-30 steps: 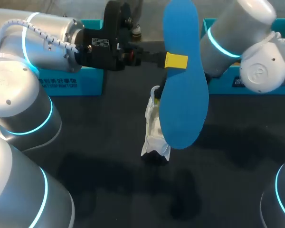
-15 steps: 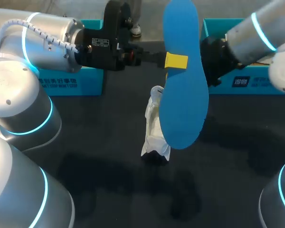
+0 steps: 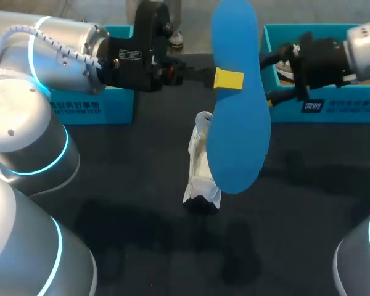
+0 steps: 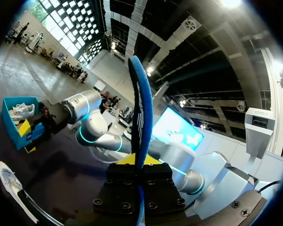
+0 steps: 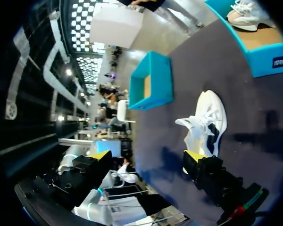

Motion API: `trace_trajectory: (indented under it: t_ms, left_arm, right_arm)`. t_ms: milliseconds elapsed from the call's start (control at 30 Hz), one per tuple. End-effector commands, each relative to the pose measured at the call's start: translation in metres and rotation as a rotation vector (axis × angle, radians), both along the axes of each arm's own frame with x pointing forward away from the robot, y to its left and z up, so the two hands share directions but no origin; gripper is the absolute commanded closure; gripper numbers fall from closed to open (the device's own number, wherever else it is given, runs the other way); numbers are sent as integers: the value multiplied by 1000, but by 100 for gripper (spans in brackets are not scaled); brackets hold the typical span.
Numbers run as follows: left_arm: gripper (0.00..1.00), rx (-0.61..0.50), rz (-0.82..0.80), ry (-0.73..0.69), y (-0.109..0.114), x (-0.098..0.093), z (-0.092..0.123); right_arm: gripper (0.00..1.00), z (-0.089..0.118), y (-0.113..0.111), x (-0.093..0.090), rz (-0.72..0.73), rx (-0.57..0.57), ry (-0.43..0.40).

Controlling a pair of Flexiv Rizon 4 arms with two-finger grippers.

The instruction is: Take the shoe out of the shoebox, open the shoe tongue, remove and reinsert the insole, then place the shoe into the shoebox

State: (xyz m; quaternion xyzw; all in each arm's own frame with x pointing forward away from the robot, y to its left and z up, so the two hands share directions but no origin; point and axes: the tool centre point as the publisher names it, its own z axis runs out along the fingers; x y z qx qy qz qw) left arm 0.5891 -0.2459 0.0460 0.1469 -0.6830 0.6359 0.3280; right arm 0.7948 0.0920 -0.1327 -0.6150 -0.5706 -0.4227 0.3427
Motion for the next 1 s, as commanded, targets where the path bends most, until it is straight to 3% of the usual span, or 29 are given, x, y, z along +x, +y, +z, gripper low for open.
trace_trajectory:
  t_ms: [33, 533, 1000]
  left_arm:
    - [100, -2, 0, 0, -1, 0, -1]
    - [100, -2, 0, 0, -1, 0, -1]
    - [100, -2, 0, 0, -1, 0, -1]
  right_arm:
    - [0, 11, -12, -11, -5, 79, -35]
    - [0, 46, -14, -25, 2, 171, -108]
    - [0, 47, -14, -25, 2, 172, -110]
